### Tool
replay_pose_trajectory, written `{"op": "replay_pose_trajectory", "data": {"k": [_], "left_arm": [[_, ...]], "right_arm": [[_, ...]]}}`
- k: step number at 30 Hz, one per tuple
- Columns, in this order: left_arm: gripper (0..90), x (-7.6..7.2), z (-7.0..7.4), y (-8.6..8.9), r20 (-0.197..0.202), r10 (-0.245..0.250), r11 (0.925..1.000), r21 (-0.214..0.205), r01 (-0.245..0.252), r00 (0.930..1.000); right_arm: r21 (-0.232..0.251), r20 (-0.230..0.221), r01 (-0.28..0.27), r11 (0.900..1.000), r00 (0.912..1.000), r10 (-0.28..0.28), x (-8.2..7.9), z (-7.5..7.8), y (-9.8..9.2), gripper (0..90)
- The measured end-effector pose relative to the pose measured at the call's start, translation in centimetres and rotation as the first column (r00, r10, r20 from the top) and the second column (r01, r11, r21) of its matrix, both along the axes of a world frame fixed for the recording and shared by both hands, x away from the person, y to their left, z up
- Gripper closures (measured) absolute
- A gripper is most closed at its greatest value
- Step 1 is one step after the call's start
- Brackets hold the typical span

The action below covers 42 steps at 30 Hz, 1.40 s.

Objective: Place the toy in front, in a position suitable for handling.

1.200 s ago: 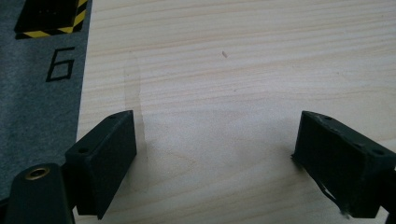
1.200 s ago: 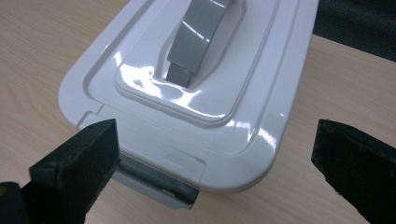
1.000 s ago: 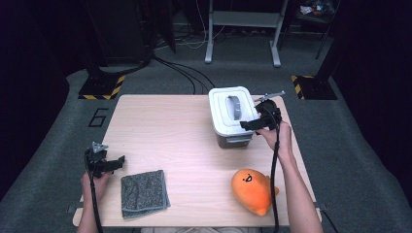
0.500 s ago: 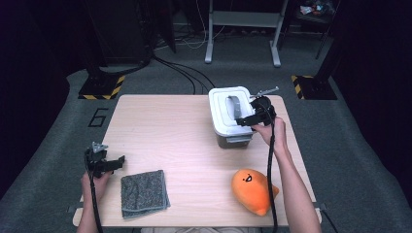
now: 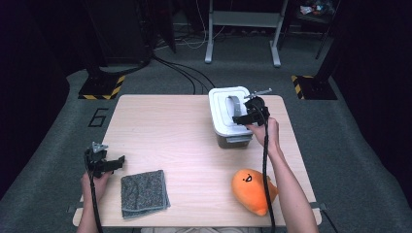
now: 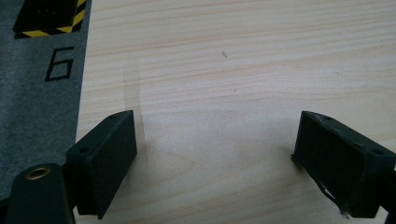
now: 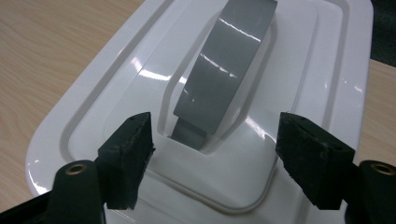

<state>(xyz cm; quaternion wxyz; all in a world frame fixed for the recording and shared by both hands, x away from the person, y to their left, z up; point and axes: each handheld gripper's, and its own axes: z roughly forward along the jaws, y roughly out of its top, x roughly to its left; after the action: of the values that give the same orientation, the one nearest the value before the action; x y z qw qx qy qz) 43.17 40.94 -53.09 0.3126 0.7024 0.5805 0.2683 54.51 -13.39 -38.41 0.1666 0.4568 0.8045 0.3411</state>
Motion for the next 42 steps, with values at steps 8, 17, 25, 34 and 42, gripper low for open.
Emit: {"op": "replay_pose_trajectory", "data": {"k": [8,17,25,34,42], "left_arm": [[12.8,0.0,0.0,0.0,0.0,0.0,1.0,0.0,0.0,1.0],[12.8,0.0,0.0,0.0,0.002,-0.002,1.0,0.002,0.002,1.0],[12.8,0.0,0.0,0.0,0.0,0.0,1.0,0.0,0.0,1.0],[12.8,0.0,0.0,0.0,0.001,-0.001,1.0,0.001,0.001,1.0],[12.8,0.0,0.0,0.0,0.0,-0.001,1.0,0.001,0.001,1.0]], "right_arm": [[0.0,0.066,0.016,0.9999,0.9977,-0.016,0.0,-0.1,0.4,39.8],[-0.028,0.084,0.007,0.9996,0.9964,-0.004,0.1,-0.4,1.1,49.7],[-0.039,0.103,-0.017,0.9991,0.9945,0.02,-0.1,-0.5,1.3,57.8],[0.024,0.081,-0.065,0.9976,0.9947,0.063,0.1,-0.6,0.5,61.4],[0.011,0.087,-0.113,0.9935,0.9899,0.112,0.2,-0.6,0.4,61.8]]}}
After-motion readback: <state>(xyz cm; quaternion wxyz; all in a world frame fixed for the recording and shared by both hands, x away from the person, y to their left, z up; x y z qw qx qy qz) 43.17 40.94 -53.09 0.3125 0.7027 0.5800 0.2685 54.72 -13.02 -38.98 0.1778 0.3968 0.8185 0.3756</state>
